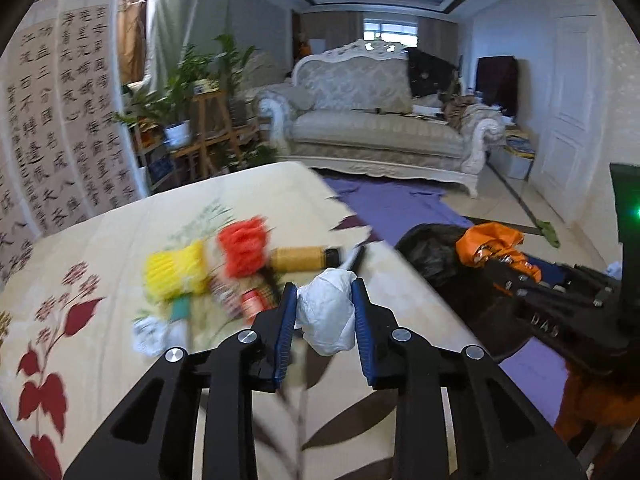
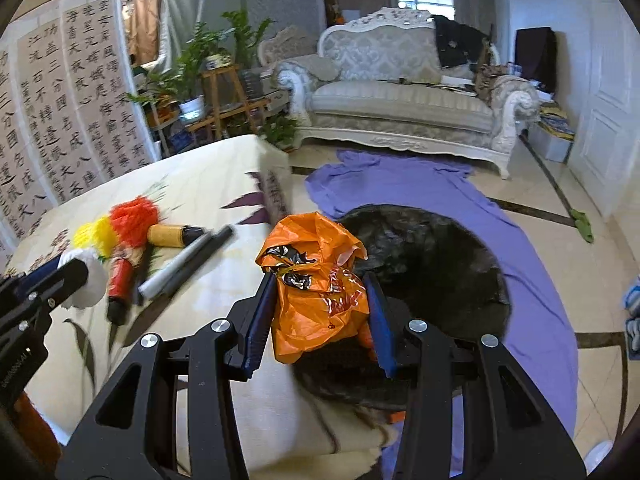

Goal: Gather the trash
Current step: 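Grasp the white tissue ball with the left tool while the right tool carries the orange bag, then open both tools over the black bin to drop the bag and tissue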

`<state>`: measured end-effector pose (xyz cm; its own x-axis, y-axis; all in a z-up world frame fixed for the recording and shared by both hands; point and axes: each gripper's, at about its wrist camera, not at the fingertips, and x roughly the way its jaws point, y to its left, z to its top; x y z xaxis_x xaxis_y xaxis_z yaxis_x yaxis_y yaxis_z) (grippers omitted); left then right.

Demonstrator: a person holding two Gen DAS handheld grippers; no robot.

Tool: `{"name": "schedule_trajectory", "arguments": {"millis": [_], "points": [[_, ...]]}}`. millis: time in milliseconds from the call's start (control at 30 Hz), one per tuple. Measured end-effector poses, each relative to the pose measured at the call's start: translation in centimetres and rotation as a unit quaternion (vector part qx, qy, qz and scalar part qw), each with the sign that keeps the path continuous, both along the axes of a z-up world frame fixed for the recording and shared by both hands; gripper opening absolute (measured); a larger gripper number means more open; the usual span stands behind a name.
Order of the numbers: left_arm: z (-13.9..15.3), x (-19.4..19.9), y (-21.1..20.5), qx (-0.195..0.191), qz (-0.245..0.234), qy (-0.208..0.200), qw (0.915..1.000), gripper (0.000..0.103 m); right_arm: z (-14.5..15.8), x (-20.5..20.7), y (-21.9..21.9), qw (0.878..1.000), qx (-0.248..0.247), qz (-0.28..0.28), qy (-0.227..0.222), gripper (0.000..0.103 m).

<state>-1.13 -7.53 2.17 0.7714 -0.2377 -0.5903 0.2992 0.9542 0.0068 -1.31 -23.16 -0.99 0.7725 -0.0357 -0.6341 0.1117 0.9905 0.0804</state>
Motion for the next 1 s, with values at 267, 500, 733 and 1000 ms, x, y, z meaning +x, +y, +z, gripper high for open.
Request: {"name": "schedule_trajectory", "arguments": {"millis": [267,500,733,1000], "points": [[0.2,2.0,-5.5,-0.004,-0.051,-0.01,0.9986,0.029,0.1,0.1,-3.9,0.999,-0.007,-0.053,-0.004,0.043],[-0.6,3.7,-9.4,0.003,-0.085,-0.011,0.9964,0.029,-0.7,0.7,-6.5,0.997,-0.005,-0.082,-0.002,0.043],[-1.5,5.5,-11.8,0.01,-0.095,-0.003,0.9954,0.029,-1.7,1.5,-8.3,0.995,-0.001,-0.096,0.005,0.043],[-2.6,6.7,-12.8,0.017,-0.094,0.01,0.9954,0.039,-2.7,2.5,-9.7,0.994,0.009,-0.108,0.013,0.049]]}}
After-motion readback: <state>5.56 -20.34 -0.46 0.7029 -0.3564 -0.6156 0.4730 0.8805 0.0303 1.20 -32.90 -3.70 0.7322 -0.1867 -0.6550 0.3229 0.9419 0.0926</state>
